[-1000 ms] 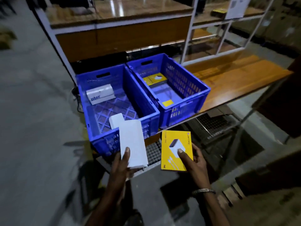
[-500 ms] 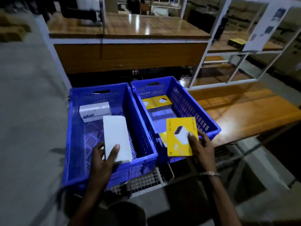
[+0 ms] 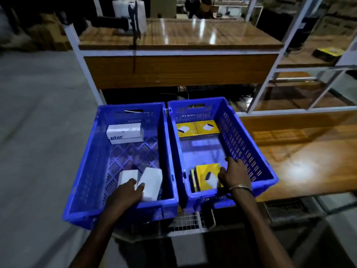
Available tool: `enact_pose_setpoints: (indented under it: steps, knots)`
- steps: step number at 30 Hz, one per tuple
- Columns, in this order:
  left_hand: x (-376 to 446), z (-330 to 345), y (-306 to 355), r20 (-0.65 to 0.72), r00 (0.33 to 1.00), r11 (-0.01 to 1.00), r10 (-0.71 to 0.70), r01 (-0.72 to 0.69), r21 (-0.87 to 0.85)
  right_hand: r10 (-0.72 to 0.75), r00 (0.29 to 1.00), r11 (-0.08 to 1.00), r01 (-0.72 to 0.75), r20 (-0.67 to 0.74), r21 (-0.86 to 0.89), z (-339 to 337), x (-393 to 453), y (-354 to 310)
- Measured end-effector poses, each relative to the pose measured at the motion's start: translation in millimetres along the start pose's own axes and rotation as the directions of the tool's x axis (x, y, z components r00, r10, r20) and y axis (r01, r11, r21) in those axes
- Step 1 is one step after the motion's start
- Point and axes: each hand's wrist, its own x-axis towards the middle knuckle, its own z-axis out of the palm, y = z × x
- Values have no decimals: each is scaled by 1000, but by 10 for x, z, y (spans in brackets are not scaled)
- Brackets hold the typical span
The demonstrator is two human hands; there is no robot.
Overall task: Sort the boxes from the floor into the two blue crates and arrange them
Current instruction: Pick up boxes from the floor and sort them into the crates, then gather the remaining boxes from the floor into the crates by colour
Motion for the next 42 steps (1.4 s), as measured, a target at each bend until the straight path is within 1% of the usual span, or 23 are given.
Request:
enact_pose_setpoints:
  steps: [1, 2, 3, 5, 7, 8, 10, 12, 14, 17, 19, 21, 23, 25, 27, 29, 31, 32, 34, 36, 38, 40, 42]
  knots:
    - [-51, 6, 25, -70, 997, 999, 23, -21, 25, -57, 997, 997, 60, -52, 53, 12, -25, 23]
    - [-100, 25, 36, -158, 986, 999, 46, -45, 6, -119, 988, 983, 131, -94, 128, 1, -89, 16]
    - [-201, 19, 84, -269, 959, 993, 87, -104, -50, -186, 971, 956, 214, -147, 203, 13, -157, 16]
    - [-460, 58, 223, -469, 868, 936, 161, -285, -207, -239, 938, 899, 312, -252, 308, 10, -365, 3]
    - [-804, 125, 411, -593, 775, 848, 218, -451, -278, -222, 902, 863, 359, -371, 357, -4, -584, -20]
    - [-968, 169, 496, -631, 733, 815, 253, -513, -269, -200, 884, 858, 366, -422, 360, -11, -689, -38]
    - [-1256, 270, 655, -652, 677, 766, 340, -602, -225, -144, 856, 861, 356, -497, 362, 25, -852, -21]
    - [-1436, 419, 748, -648, 636, 707, 418, -676, -207, -89, 826, 869, 337, -556, 362, 70, -968, 43]
    - [-1522, 568, 816, -632, 612, 644, 475, -731, -225, -43, 789, 878, 323, -613, 354, 118, -1063, 145]
    - [-1511, 779, 952, -567, 596, 563, 569, -785, -260, 57, 728, 908, 247, -684, 339, 147, -1137, 398]
    - [-1446, 899, 1046, -465, 590, 523, 660, -805, -279, 114, 705, 929, 173, -700, 326, 147, -1164, 575]
    - [-1330, 1027, 1082, -362, 579, 495, 731, -815, -303, 165, 701, 942, 96, -694, 320, 153, -1249, 679]
    - [-1169, 1178, 1074, -264, 538, 457, 801, -833, -312, 237, 679, 949, -10, -695, 314, 172, -1441, 740]
    - [-993, 1321, 1042, -133, 488, 429, 863, -846, -318, 320, 629, 941, -125, -709, 314, 243, -1724, 764]
    - [-851, 1408, 983, -17, 442, 412, 897, -848, -333, 381, 587, 924, -224, -714, 308, 389, -2033, 745]
    - [-730, 1445, 879, 55, 387, 379, 920, -850, -366, 474, 567, 880, -336, -674, 335, 607, -2352, 648]
    - [-692, 1405, 652, 94, 335, 345, 938, -858, -380, 579, 555, 812, -459, -597, 360, 925, -2710, 430]
    - [-707, 1360, 498, 121, 314, 337, 942, -862, -379, 629, 539, 773, -511, -560, 376, 1093, -2914, 284]
    - [-781, 1264, 179, 185, 296, 345, 937, -864, -368, 729, 494, 682, -587, -475, 436, 1392, -3297, -24]
    - [-904, 1143, -212, 277, 273, 367, 922, -845, -390, 807, 436, 590, -626, -397, 510, 1631, -3727, -399]
    - [-966, 1070, -592, 368, 241, 387, 898, -829, -403, 851, 391, 526, -651, -352, 547, 1836, -4104, -731]
    - [-1030, 1043, -974, 452, 180, 381, 873, -832, -404, 883, 329, 468, -678, -336, 567, 2040, -4498, -1042]
    - [-1141, 1030, -1345, 540, 135, 393, 831, -830, -396, 915, 251, 398, -683, -314, 613, 2241, -4896, -1294]
